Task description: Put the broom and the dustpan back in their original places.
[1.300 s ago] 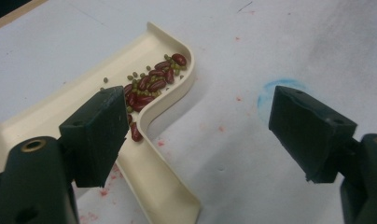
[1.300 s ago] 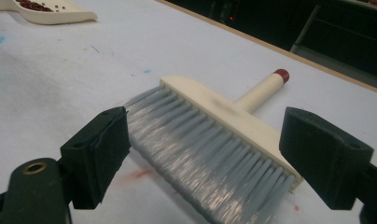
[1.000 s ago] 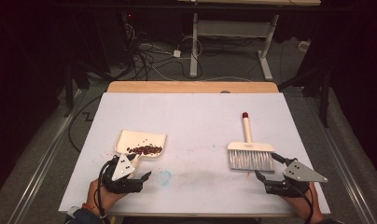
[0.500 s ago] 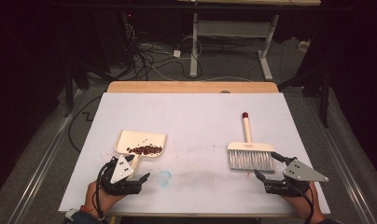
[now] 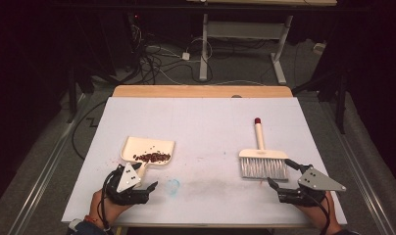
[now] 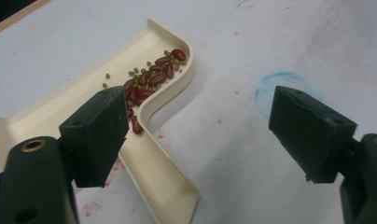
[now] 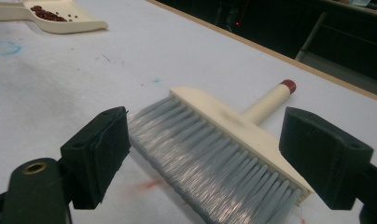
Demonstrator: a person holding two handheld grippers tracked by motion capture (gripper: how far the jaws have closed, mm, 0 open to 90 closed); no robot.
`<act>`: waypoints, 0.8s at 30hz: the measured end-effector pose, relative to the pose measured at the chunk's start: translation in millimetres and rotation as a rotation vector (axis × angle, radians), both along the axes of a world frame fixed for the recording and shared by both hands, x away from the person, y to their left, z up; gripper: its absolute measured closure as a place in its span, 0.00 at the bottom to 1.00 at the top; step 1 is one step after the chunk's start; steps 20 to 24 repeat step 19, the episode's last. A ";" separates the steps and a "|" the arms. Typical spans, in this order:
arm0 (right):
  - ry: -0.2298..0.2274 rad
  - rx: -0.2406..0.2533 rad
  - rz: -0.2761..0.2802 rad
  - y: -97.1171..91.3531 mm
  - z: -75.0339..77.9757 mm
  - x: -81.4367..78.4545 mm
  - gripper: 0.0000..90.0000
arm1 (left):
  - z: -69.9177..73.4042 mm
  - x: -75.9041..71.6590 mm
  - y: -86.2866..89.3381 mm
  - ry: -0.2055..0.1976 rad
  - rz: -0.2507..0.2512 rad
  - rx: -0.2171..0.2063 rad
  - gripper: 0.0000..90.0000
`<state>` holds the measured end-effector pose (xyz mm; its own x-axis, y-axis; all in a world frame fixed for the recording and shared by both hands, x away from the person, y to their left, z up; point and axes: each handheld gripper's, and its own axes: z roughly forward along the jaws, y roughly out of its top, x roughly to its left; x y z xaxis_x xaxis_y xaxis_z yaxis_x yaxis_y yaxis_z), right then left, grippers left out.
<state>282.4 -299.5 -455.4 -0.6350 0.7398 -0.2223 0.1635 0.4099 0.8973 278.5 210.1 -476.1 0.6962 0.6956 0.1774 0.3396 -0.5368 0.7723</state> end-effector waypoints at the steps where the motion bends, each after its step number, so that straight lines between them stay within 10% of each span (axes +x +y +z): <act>1: -0.002 -0.001 -0.001 -0.1 0.3 -0.2 0.19 | -0.1 0.1 0.0 0.001 0.000 -0.001 0.22; 24: 0.000 0.006 -0.002 -0.3 0.6 2.5 0.18 | -0.1 1.9 -1.1 0.003 0.008 -0.003 0.22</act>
